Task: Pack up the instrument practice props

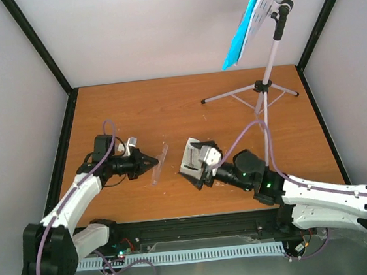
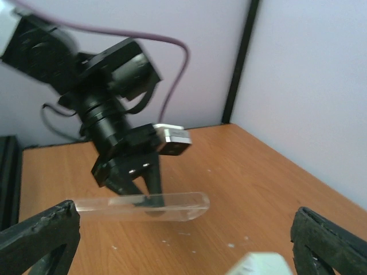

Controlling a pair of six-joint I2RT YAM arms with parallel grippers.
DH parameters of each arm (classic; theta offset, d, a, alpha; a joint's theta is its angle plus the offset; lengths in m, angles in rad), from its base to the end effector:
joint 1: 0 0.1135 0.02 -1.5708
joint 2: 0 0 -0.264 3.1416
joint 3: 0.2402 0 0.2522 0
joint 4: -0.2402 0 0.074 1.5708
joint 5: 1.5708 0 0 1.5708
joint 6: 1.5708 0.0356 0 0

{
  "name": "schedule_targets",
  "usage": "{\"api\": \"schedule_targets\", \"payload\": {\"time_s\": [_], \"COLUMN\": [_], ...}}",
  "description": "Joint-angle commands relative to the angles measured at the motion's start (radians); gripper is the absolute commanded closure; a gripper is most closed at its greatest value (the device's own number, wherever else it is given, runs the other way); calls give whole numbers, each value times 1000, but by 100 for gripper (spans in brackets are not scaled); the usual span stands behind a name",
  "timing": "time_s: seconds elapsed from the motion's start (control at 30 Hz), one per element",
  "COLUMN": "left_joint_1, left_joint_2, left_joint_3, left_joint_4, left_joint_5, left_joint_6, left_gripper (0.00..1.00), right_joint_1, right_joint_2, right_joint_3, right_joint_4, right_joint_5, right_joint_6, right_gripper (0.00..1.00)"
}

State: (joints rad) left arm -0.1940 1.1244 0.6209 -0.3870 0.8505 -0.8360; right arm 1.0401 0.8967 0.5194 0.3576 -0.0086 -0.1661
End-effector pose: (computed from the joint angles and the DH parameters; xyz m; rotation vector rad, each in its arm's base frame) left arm 0.2017 -0.0669 0.2102 -0.4215 2.5780 -1.4662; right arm 0.1084 0.1853 0.2831 -0.9320 1.3412 0.6841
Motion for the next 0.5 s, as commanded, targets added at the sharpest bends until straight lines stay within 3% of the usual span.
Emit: {"api": "schedule_targets", "payload": {"time_s": [0.0, 0.1, 0.23, 0.47], "left_joint_1": [6, 5, 5, 5], "left_joint_2": [-115, -140, -133, -115], "left_joint_3": [-28, -37, 24, 38], "left_joint_4": [-45, -92, -220, -270], "left_joint_5": [205, 242, 196, 202], "left_joint_6": [-292, -376, -363, -373], "left_gripper": [100, 100, 100, 100], "right_joint_1": [129, 209, 318, 391], "right_joint_2": [63, 108, 198, 370], "right_joint_3": [19, -1, 11, 92], "right_joint_4": [136, 229, 312, 360], "right_joint_5": [90, 101, 201, 230], "right_joint_6": [-218, -322, -462, -577], "right_gripper": [4, 5, 5, 4]}}
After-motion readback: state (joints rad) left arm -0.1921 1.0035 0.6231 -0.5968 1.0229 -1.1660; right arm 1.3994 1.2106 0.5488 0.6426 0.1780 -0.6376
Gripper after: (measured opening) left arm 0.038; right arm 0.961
